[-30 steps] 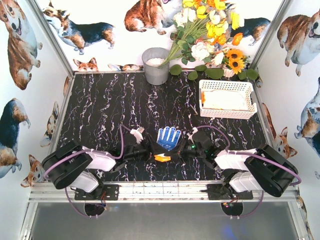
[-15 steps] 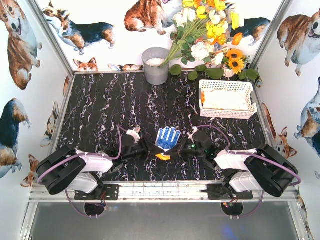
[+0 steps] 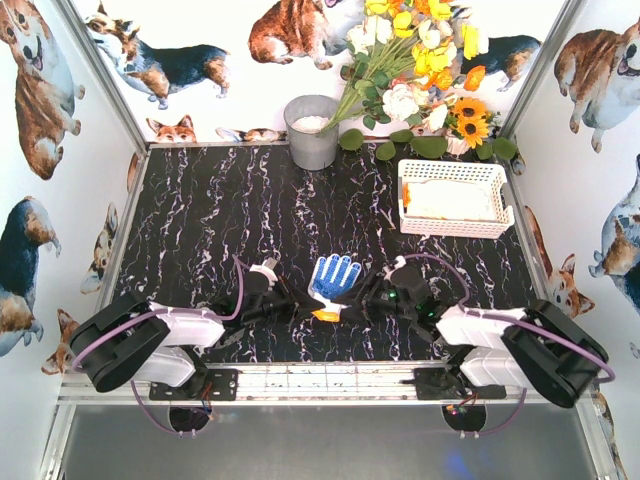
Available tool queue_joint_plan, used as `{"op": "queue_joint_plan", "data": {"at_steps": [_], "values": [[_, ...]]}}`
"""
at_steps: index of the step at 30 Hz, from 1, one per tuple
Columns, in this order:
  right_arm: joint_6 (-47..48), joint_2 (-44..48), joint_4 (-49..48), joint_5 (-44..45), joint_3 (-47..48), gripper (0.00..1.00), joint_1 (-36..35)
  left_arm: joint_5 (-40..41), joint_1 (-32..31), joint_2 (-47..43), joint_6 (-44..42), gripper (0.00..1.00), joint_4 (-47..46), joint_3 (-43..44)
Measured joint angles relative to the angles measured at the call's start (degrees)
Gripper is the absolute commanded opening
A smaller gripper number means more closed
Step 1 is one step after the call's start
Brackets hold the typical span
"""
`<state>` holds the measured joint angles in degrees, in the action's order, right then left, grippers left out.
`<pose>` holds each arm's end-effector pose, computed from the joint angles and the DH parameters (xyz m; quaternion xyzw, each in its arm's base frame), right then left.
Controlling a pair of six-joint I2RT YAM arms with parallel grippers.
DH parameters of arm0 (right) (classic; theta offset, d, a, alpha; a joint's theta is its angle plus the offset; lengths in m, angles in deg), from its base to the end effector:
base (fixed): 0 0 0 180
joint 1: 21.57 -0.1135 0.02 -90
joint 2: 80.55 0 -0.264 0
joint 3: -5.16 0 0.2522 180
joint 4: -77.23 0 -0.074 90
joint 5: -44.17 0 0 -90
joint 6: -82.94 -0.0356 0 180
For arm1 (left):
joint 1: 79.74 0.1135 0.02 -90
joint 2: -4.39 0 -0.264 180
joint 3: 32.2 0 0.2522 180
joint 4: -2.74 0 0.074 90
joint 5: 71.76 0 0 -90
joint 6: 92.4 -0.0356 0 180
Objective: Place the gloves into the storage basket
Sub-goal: Pick up the glove from the center of the board.
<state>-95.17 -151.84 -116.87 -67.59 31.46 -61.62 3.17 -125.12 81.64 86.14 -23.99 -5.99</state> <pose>0.1489 0.1424 0.1303 0.2628 0.8181 0.5074 0.0641 0.1473 -0.1624 0.1303 -0.2402 0.8007 -0.5379 0.1091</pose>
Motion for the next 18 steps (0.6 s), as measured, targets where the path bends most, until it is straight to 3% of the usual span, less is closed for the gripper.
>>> {"op": "queue_joint_plan", "data": {"at_steps": [10, 18], "values": [[-1.11, 10.19, 8.44, 9.22, -0.22, 0.67, -0.59, -0.04, 0.0, 0.42, 1.07, 0.0, -0.42, 0.0], [-3.96, 10.19, 10.54, 14.36, -0.39, 0.67, -3.56, -0.07, 0.0, 0.57, 1.86, 0.0, -1.09, 0.0]]}}
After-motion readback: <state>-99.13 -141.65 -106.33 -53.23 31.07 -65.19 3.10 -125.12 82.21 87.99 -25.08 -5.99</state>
